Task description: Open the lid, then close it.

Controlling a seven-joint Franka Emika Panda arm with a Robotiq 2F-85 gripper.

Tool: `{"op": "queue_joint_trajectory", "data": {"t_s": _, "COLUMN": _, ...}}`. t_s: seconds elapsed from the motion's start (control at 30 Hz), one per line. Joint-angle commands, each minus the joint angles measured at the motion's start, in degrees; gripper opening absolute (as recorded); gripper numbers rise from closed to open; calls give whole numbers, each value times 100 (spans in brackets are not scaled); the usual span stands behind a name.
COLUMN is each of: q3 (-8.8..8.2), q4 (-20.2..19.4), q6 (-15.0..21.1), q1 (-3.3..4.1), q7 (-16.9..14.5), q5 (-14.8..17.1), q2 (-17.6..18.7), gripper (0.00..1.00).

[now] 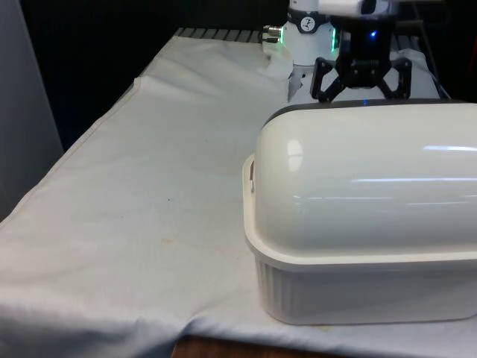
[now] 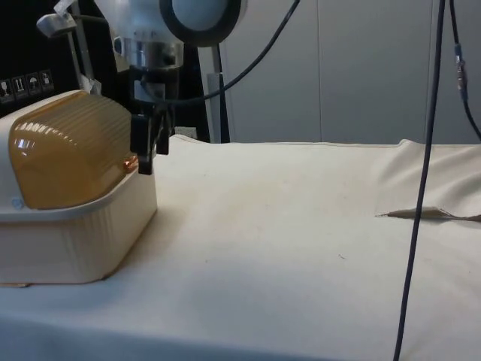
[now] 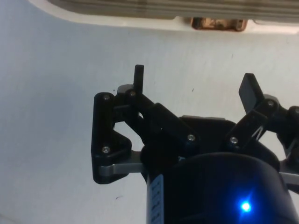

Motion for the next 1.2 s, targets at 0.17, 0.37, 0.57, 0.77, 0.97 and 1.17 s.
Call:
{"op": "queue_joint_trajectory", "data": {"t_s": 0.17, "q3": 29, "q4": 132, "q6": 46, "q1": -34, "q7": -52, "q5": 52, "q2": 138, "gripper": 100}}
{"op": "queue_joint_trajectory", "data": {"t_s": 0.37, "q3": 17, "q4": 223, "q6": 34, "q1": -40, "q7": -57, "q5": 40, "q2": 206, "gripper": 88}}
{"op": "queue_joint_trajectory", "data": {"t_s": 0.57, "q3": 17, "q4": 252, "q6": 34, "q1": -46, "q7": -63, "q5": 34, "q2": 229, "gripper": 52}}
{"op": "queue_joint_trajectory", "data": {"t_s": 0.77, "q3": 11, "q4": 258, "q6": 34, "q1": -46, "q7": -63, "q5": 34, "q2": 235, "gripper": 28}}
{"op": "queue_joint_trajectory", "data": {"t_s": 0.97, "q3": 17, "q4": 281, "q6": 34, "q1": -52, "q7": -63, "q5": 46, "q2": 269, "gripper": 0}}
{"op": "queue_joint_trajectory", "data": {"t_s": 1.17, "q3": 0, "q4": 407, "q6": 17, "q1": -34, "q7": -34, "q5": 23, "q2": 332, "gripper": 0}}
